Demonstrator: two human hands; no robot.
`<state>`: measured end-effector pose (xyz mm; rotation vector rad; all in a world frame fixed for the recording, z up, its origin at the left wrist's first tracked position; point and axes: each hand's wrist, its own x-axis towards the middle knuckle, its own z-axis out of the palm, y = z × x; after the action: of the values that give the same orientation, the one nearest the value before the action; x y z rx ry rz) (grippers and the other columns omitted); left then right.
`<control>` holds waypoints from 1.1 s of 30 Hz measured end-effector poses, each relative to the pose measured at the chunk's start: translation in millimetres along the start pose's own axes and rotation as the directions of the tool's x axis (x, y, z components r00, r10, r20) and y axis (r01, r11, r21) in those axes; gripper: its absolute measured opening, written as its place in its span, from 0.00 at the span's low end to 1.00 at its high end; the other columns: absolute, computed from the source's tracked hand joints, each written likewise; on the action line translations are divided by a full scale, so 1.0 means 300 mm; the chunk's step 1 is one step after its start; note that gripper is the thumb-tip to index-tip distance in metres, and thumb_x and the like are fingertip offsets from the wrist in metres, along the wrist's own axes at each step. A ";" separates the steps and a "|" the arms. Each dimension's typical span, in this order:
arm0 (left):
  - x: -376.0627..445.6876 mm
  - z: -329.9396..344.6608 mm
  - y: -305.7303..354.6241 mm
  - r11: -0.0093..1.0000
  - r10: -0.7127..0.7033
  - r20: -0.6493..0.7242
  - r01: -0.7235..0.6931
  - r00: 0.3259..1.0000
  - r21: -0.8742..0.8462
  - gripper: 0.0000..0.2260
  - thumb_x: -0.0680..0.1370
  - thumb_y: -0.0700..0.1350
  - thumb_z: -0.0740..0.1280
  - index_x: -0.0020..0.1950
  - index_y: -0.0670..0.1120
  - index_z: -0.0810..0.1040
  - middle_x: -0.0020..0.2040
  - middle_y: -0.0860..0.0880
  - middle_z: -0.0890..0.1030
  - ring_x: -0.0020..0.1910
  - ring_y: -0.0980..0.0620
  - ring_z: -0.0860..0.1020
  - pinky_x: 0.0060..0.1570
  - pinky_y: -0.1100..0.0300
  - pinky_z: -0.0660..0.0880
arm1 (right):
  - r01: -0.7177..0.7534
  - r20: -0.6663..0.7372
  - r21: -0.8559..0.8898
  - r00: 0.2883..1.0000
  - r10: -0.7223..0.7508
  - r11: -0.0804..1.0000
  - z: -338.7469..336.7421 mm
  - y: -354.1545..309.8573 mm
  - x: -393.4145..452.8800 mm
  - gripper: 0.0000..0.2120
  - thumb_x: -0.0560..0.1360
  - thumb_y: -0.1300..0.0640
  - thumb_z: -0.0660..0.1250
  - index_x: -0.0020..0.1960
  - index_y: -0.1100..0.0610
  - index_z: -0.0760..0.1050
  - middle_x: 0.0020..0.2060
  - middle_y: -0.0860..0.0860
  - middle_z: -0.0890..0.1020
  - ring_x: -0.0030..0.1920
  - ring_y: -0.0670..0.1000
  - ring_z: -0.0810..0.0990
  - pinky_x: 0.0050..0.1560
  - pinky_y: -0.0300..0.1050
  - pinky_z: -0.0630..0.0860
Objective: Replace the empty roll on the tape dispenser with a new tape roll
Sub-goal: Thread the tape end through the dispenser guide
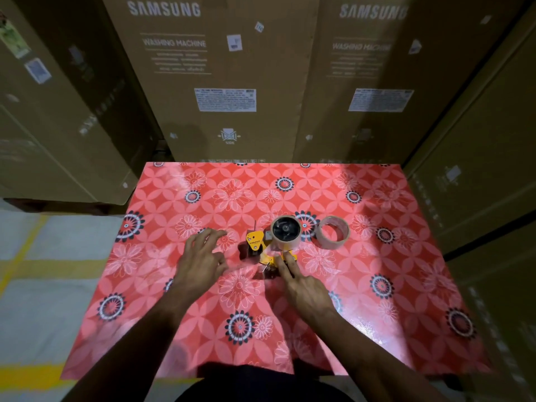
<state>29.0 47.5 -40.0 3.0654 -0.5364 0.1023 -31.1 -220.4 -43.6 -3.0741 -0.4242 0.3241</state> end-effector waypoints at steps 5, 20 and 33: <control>-0.021 -0.019 -0.008 1.000 0.000 -0.001 0.000 1.000 0.026 0.06 0.69 0.58 0.76 0.36 0.58 0.84 0.74 0.53 0.70 0.74 0.48 0.61 0.69 0.44 0.52 | 0.061 -0.139 -0.081 0.988 -0.072 0.995 0.046 0.063 0.000 0.45 0.60 0.69 0.75 0.75 0.56 0.68 0.75 0.58 0.69 0.14 0.53 0.69 0.16 0.39 0.56; -0.057 0.007 -0.012 0.997 -0.020 -0.007 0.020 1.000 0.077 0.07 0.68 0.56 0.77 0.33 0.57 0.82 0.78 0.49 0.64 0.79 0.46 0.52 0.73 0.42 0.46 | -0.135 -0.076 -0.154 0.989 0.125 0.979 -0.012 -0.016 0.075 0.34 0.62 0.42 0.81 0.59 0.64 0.80 0.55 0.60 0.84 0.41 0.65 0.83 0.36 0.54 0.81; -0.060 0.006 -0.036 0.998 0.052 -0.061 -0.050 0.997 0.030 0.07 0.69 0.57 0.77 0.36 0.56 0.84 0.74 0.50 0.71 0.74 0.47 0.63 0.68 0.41 0.58 | -0.194 -0.229 -0.089 0.959 0.170 0.977 -0.044 -0.080 0.168 0.16 0.63 0.53 0.82 0.41 0.62 0.82 0.29 0.56 0.80 0.25 0.56 0.79 0.22 0.43 0.74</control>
<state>15.8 63.7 -43.1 3.0648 -0.6152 0.2064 12.6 -183.7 -39.7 -3.2146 -0.1550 -0.0414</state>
